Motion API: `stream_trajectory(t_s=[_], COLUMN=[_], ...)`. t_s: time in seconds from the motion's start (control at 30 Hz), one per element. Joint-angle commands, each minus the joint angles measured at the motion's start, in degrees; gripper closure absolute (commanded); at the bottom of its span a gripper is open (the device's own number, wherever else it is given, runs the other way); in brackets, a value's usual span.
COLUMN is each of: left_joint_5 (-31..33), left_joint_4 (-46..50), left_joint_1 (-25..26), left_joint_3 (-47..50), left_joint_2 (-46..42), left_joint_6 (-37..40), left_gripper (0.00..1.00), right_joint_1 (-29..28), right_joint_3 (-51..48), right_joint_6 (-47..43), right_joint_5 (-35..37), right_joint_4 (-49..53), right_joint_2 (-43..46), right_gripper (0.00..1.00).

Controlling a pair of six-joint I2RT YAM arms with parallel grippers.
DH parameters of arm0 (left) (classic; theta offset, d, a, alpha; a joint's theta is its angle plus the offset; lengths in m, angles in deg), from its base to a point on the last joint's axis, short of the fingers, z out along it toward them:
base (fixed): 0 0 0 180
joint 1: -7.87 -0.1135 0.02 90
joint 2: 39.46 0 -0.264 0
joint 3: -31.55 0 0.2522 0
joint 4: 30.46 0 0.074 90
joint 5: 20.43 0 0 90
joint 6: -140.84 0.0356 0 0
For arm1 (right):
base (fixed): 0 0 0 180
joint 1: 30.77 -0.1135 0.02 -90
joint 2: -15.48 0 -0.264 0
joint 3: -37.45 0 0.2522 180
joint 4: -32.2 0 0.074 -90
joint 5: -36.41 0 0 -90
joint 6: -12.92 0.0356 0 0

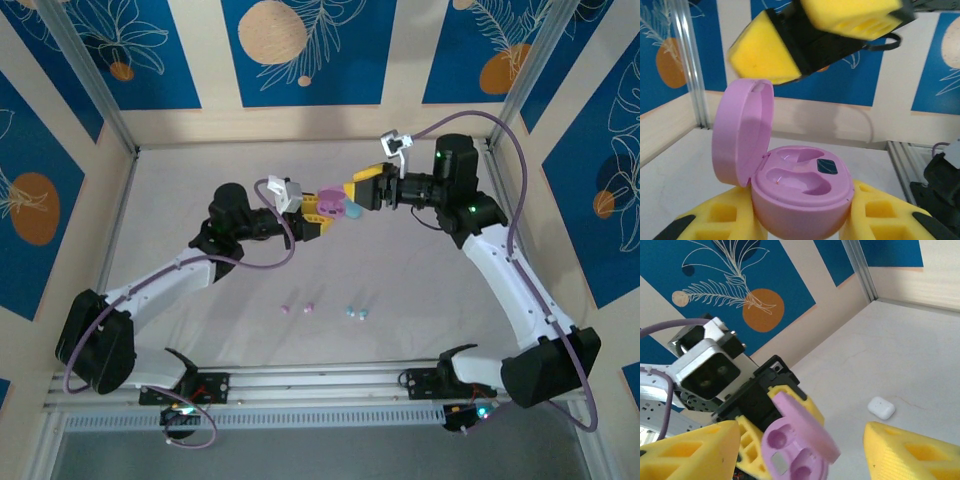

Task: Insert wireless bluetooth earbuds into charging case

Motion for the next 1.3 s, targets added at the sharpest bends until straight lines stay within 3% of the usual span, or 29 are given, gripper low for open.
stream_trajectory(t_s=[0.0,0.17,0.43,0.57,0.8,1.0,1.27], left_joint_5=[4.53,12.63,21.75,23.23,24.57,25.62,26.32], left_joint_4=[-2.81,-4.19,-1.30,2.18,5.69,6.92,7.64], left_joint_1=[0.61,0.56,0.58,0.58,0.53,0.59,0.58], left_joint_3=[1.66,5.66,9.48,9.75,10.33,11.41,12.03], left_joint_2=[-2.09,-5.85,-14.42,-17.72,-20.74,-22.17,-22.76], left_joint_6=[-0.71,0.15,2.66,3.54,5.70,6.79,7.86], left_gripper=[0.74,0.74,0.74,0.74,0.74,0.74,0.74], right_joint_1=[0.75,2.70,1.19,-5.30,-19.14,-25.08,-28.79], right_joint_3=[0.70,-0.05,-7.01,-9.08,-12.79,-13.24,-13.15], right_joint_6=[3.35,5.39,9.35,14.37,25.58,31.64,36.12], right_joint_5=[5.06,19.84,17.08,19.04,21.29,24.40,23.06], right_joint_4=[3.55,15.32,25.72,28.23,21.19,17.99,13.90], right_joint_2=[4.09,6.29,1.96,-3.45,-15.41,-23.32,-30.09], right_gripper=[0.33,0.47,0.65,0.67,0.68,0.62,0.62])
